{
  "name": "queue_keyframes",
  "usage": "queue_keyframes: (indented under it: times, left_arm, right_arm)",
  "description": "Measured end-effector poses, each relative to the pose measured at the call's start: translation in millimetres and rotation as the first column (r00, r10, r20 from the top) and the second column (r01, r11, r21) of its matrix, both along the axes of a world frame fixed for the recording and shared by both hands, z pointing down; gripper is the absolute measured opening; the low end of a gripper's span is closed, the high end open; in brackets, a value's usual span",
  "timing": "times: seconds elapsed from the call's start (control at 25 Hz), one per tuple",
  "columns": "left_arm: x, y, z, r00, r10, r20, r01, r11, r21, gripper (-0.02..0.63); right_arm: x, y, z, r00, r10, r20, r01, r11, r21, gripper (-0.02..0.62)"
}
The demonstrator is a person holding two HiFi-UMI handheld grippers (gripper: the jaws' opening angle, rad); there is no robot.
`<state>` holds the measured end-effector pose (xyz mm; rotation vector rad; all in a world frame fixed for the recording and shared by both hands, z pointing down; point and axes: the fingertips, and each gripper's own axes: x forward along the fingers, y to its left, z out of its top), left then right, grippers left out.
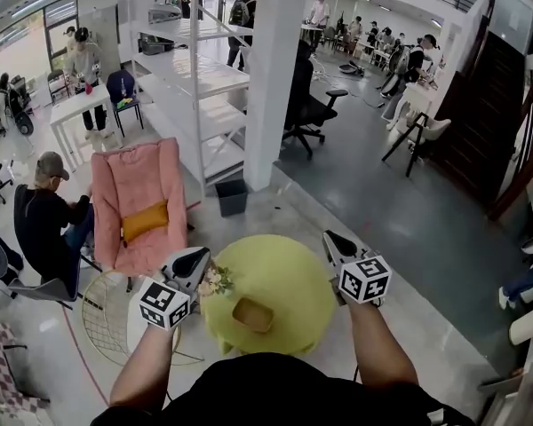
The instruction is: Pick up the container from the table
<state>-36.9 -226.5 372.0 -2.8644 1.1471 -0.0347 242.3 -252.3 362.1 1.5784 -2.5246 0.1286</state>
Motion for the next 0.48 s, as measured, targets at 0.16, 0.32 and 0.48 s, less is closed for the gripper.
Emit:
queue_keyframes:
  times: [0.16,0.32,0.48]
  left_arm:
    - [-6.5,0.1,2.0,1.000,-0.015,-0.010,0.015,1.000,0.016,0.017]
    - [-8.1,0.7,8.5,1.000,-0.012,-0.008,0.012,1.000,0.006,0.017]
    - [-11.9,2.6,16.3,1.000,-0.012,0.005,0.012,1.000,-0.014,0.017]
  right_arm:
    - [-6.8,0.0,9.5,1.000,-0.006,0.001,0.006,1.000,-0.018,0.008]
    - [-10.2,-1.5,21.2,1.000,-0.007,-0.005,0.007,0.999,-0.044,0.008]
    - [-17.2,-0.3,27.0,1.000,-0.016,0.006,0.017,0.999,-0.052,0.008]
